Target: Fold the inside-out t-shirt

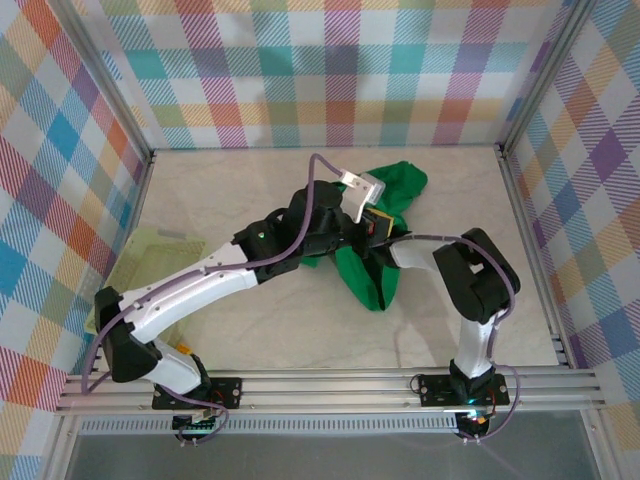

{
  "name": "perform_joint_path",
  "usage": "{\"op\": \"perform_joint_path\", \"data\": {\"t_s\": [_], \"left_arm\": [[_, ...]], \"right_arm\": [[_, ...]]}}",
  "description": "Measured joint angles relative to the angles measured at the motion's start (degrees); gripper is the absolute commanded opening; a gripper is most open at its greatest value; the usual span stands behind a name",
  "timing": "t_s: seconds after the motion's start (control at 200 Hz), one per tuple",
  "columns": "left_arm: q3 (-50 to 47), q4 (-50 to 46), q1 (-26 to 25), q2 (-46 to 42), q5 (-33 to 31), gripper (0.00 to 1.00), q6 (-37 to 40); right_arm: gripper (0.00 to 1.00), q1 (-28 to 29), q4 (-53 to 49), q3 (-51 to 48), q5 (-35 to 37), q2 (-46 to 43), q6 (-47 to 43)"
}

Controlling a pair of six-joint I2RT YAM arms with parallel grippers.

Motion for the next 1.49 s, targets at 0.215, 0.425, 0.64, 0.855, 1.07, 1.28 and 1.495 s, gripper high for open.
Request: {"op": "perform_joint_path", "data": {"t_s": [0.215,0.425,0.64,0.855,1.07,1.28,1.495], "left_arm": [[0.00,0.59,-1.09,-4.66,0.42,0.00,0.20],[-0.15,1.09,-1.25,-5.09,0.35,0.00,0.63],[-0.22,1.62,-1.25,-5.09,0.35,0.00,0.63],[-0.22,1.68,-1.25,-5.07,-0.24,0.00,0.63],[-0.22,1.62,-1.25,-5.07,-3.10,0.00,0.66],[-0.13,1.03,-0.98,-5.09,-9.70,0.00,1.27],[2.29,-2.86,4.44,-4.04,-16.63,0.00,0.15]], "right_arm": [[0.92,-1.99,-11.87,8.22,-1.07,5.44,3.89],[0.94,-2.60,-20.63,14.40,-1.42,7.78,6.12],[1.00,-2.60,-32.52,25.38,0.94,12.90,7.93],[0.98,-2.56,-42.53,34.36,3.02,17.35,8.66],[0.69,-2.60,-48.09,40.52,3.48,20.87,7.65],[0.23,-2.75,-43.10,34.73,1.97,18.32,5.51],[0.00,-2.86,-31.52,15.10,-4.72,6.60,2.69]]}}
